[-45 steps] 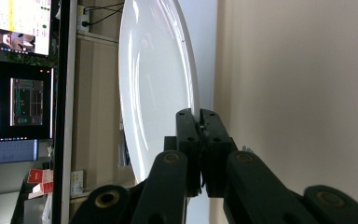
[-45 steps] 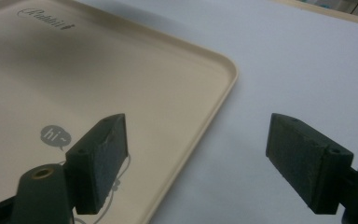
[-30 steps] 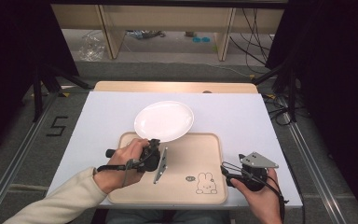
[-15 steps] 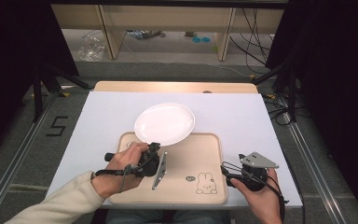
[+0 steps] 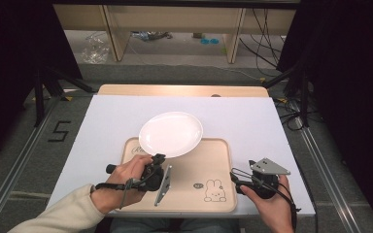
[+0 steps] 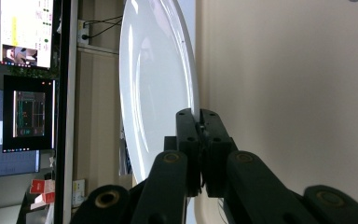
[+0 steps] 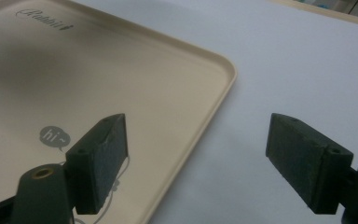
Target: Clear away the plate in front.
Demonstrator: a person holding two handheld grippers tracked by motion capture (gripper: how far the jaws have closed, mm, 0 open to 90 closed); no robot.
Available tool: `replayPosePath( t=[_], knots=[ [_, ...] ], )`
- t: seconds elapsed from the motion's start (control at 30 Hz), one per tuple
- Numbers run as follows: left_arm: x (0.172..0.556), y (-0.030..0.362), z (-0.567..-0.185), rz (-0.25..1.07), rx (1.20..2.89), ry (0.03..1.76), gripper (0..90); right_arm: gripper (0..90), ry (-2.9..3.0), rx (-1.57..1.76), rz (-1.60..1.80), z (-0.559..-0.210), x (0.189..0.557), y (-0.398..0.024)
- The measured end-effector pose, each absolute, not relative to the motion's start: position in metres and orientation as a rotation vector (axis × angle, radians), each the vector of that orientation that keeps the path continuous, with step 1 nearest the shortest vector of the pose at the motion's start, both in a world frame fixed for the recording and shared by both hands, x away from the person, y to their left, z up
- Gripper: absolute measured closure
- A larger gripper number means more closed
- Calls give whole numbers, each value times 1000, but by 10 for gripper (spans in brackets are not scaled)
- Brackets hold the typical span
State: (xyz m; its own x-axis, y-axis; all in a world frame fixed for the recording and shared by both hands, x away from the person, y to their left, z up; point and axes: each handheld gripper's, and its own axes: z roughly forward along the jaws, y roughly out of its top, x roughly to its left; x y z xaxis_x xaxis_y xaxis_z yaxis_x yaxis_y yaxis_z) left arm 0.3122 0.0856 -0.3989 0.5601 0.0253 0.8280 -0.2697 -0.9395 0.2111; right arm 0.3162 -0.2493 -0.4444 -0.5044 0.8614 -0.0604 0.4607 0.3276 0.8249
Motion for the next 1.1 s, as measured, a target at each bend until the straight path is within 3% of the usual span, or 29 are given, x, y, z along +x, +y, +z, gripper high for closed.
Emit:
replayPosePath(
  t=[1.1],
  knots=[
    [287, 96, -402, 1281, 2477, -226, 882, 219, 2097, 1165, 1066, -444, 316, -249]
  ],
)
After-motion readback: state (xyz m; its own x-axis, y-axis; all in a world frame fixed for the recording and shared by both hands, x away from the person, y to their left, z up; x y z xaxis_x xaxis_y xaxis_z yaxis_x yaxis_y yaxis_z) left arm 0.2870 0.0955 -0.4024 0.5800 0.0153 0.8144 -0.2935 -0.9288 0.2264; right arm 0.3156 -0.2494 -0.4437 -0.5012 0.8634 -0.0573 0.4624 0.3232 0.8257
